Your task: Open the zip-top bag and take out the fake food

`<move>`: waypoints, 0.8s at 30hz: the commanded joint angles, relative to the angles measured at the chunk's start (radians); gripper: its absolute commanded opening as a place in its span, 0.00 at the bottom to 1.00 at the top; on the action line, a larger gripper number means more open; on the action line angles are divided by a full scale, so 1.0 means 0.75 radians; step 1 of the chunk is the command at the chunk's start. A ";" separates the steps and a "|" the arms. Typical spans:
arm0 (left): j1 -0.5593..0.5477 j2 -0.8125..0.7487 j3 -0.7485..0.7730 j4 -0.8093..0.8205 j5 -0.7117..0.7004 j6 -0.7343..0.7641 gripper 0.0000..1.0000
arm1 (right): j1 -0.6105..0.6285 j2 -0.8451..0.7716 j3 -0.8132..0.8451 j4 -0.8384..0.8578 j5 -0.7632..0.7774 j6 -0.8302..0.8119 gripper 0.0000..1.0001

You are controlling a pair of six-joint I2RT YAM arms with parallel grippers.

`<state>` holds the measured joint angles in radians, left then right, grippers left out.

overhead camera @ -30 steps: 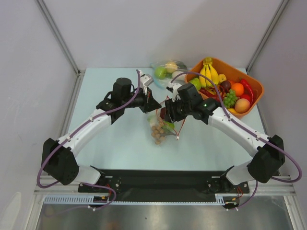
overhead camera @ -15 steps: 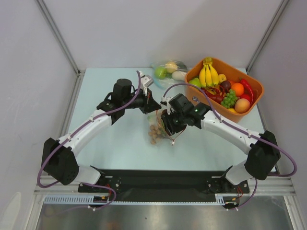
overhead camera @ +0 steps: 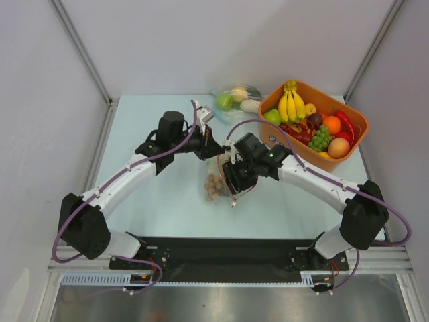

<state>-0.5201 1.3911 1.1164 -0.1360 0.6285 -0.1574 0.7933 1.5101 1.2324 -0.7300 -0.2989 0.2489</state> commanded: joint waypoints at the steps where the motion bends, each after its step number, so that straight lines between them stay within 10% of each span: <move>1: 0.010 -0.049 -0.002 0.081 0.007 -0.007 0.00 | 0.024 0.036 -0.001 -0.039 -0.076 0.002 0.47; 9: 0.010 -0.047 -0.002 0.081 0.023 0.001 0.00 | 0.043 0.022 0.030 -0.053 -0.005 0.001 0.02; 24: 0.000 -0.026 0.023 0.046 0.125 0.054 0.00 | -0.096 -0.152 0.187 -0.090 0.261 -0.011 0.00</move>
<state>-0.5148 1.3911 1.1053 -0.1356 0.6693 -0.1513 0.7395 1.4456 1.3148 -0.7959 -0.1680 0.2565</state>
